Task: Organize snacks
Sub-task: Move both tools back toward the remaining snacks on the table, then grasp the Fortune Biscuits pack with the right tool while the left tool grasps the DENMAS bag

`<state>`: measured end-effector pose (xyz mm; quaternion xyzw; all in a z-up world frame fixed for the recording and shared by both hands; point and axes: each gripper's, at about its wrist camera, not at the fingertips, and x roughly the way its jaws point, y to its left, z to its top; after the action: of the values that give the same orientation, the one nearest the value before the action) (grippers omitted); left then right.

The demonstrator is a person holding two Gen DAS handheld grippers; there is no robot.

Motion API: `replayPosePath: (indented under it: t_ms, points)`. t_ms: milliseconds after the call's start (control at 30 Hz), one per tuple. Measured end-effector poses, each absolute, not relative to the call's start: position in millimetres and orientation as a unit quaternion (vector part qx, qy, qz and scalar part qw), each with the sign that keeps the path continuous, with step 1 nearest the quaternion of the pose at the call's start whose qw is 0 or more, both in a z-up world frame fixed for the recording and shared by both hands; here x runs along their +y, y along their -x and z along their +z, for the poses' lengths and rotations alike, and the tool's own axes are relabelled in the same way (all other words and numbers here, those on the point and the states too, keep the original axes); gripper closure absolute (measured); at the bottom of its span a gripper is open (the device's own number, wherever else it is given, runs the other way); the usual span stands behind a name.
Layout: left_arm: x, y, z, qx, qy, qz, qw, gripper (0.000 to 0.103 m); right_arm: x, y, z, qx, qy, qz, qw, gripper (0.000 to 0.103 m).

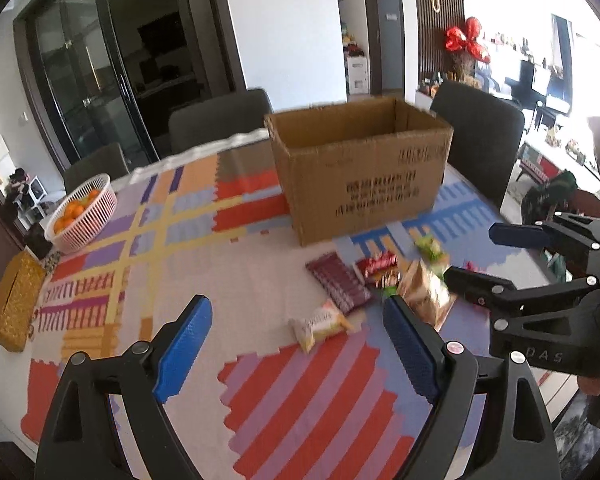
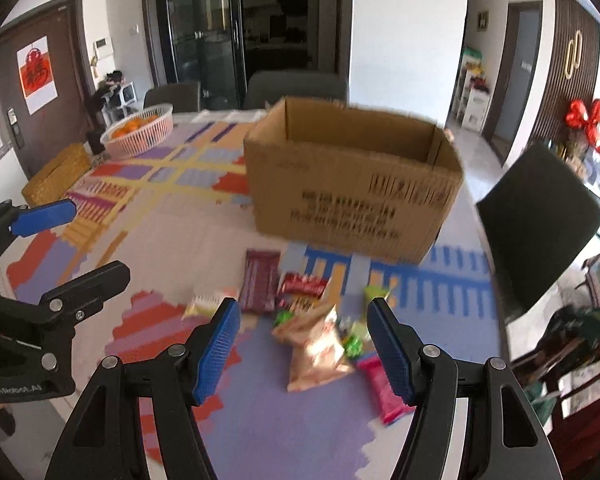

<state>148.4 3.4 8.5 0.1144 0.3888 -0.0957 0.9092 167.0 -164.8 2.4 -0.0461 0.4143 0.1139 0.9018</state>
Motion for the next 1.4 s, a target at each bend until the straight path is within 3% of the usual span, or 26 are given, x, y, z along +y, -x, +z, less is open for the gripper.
replayPosePath:
  t_ms: [433, 867, 1400]
  points:
    - [8, -174, -59, 0.467, -0.120, -0.098, 0.871, 0.015, -160, -186, -65, 0.496, 0.050, 0.101, 0.861, 0.036]
    - [7, -206, -108, 0.510, -0.146, -0.107, 0.841, 0.015, -153, -210, -95, 0.529, 0.076, 0.081, 0.841, 0.036]
    - [-7, -238, -119, 0.513, -0.143, -0.128, 0.837, 0.017, -154, -227, -105, 0.537, 0.083, 0.083, 0.835, 0.037]
